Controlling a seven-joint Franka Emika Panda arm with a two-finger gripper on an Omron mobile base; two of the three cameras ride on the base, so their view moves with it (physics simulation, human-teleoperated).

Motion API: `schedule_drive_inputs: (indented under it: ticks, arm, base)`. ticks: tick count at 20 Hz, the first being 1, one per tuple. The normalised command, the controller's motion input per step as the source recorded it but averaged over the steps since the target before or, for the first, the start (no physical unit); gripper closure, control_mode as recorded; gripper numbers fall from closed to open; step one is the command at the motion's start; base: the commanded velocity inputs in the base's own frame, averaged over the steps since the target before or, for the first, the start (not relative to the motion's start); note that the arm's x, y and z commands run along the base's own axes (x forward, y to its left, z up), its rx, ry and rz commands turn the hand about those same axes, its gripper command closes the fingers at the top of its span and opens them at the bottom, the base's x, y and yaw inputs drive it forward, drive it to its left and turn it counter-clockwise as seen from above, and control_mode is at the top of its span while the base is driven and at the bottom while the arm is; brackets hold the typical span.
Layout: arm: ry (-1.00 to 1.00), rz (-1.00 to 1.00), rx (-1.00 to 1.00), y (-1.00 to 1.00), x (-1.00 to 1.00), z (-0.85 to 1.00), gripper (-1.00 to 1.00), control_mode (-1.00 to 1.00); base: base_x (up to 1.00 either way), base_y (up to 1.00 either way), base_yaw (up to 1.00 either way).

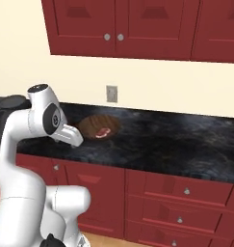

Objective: Place one of the steaks on the plate and the other in the bowl. Then place the bowl in the fridge.

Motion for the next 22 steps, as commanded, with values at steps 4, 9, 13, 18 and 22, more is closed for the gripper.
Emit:
schedule_drive_inputs:
  ticks: [4,9,13,18,22]
  arm:
    - [-0.01,0.00,0.00,-0.04,0.06,0.00,-1.00,-1.00]
    - [-0.02,0.09,0.09,-0.58,0.52,0.03,-1.00,-1.00]
    - [0.13,0.02,0.37,-0.59,0.97,0.19,-1.00,-1.00]
    - [0.16,-0.06,0.36,-0.44,0.95,-0.05,-1.00,-1.00]
    - [0.16,-0.15,0.00,-0.34,0.86,-0.31,-1.00,-1.00]
  base:
    - [0.27,0.03,0.00]
    - [0.00,0.00,0.00]
    - [0.00,0.00,0.00]
    - [0.00,0.00,0.00]
    - [0.00,0.00,0.00]
